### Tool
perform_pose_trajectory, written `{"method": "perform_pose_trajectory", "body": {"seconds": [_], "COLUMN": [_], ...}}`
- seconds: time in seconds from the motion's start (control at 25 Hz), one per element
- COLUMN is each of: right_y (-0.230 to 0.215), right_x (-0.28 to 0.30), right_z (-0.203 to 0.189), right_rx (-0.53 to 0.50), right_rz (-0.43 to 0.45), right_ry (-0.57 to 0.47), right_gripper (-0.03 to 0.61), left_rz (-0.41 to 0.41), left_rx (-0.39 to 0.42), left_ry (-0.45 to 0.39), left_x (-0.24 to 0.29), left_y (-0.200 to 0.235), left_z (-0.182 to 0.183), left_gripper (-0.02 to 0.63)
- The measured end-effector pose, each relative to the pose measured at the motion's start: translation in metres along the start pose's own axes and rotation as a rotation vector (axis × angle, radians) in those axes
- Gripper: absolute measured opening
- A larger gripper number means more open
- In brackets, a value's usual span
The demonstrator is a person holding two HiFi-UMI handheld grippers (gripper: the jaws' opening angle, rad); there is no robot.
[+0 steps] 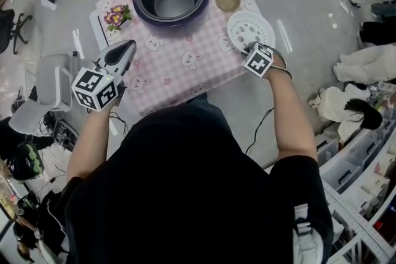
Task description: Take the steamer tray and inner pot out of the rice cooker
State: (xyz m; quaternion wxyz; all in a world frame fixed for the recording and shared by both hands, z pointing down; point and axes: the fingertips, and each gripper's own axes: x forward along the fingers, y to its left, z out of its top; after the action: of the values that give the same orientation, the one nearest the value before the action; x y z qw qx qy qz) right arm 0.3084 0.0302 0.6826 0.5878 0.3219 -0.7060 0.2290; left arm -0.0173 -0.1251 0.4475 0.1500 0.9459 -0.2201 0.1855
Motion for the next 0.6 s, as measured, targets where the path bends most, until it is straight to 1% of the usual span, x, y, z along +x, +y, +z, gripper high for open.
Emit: {"method": "perform_pose_trajectory", "body": {"seconds": [0.2, 0.6], "right_y": [0.003, 0.0], "right_x": [0.023, 0.056], "right_z": [-0.008, -0.012], "right_rx": [0.016, 0.009], "right_rz": [0.017, -0.022], "right_ry": [0.016, 0.018], "right_gripper": [0.034, 0.034], "left_rz": [0.003, 0.013], "left_rx": [-0.011, -0.029], "left_ry": [0.011, 0.043], "left_x": [0.003, 0.006], "left_y": [0.004, 0.004], "left_z": [-0.008, -0.021], "left_gripper": [0.023, 0.023]}}
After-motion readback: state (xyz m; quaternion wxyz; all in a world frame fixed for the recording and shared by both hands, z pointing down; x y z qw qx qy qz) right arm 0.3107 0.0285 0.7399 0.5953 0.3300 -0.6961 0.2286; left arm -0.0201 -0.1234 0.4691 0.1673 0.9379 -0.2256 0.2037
